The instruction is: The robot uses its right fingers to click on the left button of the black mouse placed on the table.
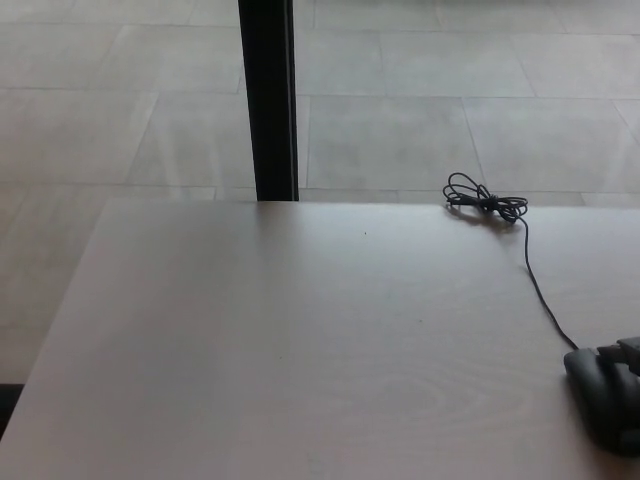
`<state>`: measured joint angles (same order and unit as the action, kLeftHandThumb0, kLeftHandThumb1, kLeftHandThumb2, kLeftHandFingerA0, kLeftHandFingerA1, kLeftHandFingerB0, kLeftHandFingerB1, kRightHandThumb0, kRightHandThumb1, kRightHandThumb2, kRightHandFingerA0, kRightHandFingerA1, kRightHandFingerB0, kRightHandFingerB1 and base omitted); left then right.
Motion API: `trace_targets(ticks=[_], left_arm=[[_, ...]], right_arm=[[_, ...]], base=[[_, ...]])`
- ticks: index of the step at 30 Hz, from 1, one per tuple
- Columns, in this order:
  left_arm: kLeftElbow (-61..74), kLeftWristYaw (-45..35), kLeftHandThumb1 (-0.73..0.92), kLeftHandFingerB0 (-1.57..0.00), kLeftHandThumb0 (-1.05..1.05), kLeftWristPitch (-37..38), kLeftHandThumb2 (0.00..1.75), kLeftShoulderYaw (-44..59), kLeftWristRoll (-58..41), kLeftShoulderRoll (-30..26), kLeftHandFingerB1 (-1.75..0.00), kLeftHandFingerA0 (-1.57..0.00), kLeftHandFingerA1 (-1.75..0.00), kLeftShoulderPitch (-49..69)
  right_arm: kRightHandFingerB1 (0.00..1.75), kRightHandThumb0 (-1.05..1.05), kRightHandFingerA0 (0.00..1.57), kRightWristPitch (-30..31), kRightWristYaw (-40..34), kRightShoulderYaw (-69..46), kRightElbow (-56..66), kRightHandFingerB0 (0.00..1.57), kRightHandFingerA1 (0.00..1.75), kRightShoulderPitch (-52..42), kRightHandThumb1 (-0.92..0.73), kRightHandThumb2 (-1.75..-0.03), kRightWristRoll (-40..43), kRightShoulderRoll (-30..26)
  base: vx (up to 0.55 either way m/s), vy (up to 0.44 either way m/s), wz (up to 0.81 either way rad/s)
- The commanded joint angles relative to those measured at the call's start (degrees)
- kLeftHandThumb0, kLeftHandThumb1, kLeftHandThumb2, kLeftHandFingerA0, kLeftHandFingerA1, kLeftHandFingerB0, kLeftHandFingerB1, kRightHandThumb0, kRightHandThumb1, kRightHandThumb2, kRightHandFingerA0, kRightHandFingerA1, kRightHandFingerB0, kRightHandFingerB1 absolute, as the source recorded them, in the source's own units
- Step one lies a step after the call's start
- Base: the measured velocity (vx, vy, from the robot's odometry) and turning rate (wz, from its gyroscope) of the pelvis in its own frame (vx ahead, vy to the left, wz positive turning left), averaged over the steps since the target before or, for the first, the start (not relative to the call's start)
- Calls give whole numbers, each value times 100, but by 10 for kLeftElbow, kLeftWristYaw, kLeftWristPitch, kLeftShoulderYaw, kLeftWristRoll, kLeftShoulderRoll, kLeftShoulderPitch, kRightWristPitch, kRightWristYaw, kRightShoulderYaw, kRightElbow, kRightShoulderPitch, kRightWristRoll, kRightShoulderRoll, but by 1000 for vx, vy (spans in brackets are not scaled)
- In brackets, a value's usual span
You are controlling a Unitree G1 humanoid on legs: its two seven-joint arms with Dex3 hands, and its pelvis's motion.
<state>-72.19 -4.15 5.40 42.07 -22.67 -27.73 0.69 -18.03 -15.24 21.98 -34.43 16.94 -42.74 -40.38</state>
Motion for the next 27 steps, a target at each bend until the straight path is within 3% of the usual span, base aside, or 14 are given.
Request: trace_targets(ticks=[1, 3, 4, 5, 10, 11, 12, 13, 27], left_arm=[[4, 13, 92, -57, -86, 8, 75, -3, -5, -9, -49, -74, -57, -1], [2, 16, 92, -59, -87, 7, 74, -2, -7, -9, -49, -75, -56, -3], [3, 13, 92, -57, -86, 9, 76, -6, -3, -9, -48, -70, -55, 0], [6, 10, 92, -56, -88, 9, 75, -5, -5, -9, -47, -68, -55, 3], [5, 17, 92, -59, -87, 10, 74, -2, -9, -8, -49, -72, -56, 0], [6, 15, 78, -56, -92, 12, 90, -1, -11, -8, -55, -75, -62, 0], [5, 12, 78, -55, -92, 13, 90, -2, -10, -8, -54, -75, -62, 0], [4, 13, 92, -58, -87, 14, 75, -5, -7, -9, -48, -77, -57, 0], [2, 12, 92, -57, -88, 14, 74, -11, -7, -9, -47, -67, -53, 3]], right_arm=[[50, -78, 31, -10, -2, 12, 1, 30, 59, -17, -75, -112, -14, 5], [51, -78, 33, -13, -14, 13, 0, 33, 59, -16, -74, -112, -16, 9], [36, -76, 35, -7, -10, 15, 5, 40, 51, -16, -89, -67, -19, 9], [51, -78, 28, 0, 0, 14, 14, 33, 57, -18, -75, -112, -16, 10], [50, -75, 28, 9, 10, 11, 17, 30, 56, -6, -73, -109, -12, 16], [50, -75, 30, 3, 5, 12, 18, 30, 57, -1, -74, -110, -15, 15], [49, -76, 31, 2, 2, 12, 14, 30, 58, 3, -75, -111, -15, 17], [50, -76, 30, 3, 2, 13, 13, 30, 57, 5, -75, -111, -17, 17], [52, -75, 30, -3, -1, 23, -10, 35, 57, 22, -73, -110, -33, 11]], base=[[0, 0, 0], [0, 0, 0], [0, 0, 0], [0, 0, 0], [0, 0, 0], [0, 0, 0], [0, 0, 0], [0, 0, 0], [0, 0, 0]])
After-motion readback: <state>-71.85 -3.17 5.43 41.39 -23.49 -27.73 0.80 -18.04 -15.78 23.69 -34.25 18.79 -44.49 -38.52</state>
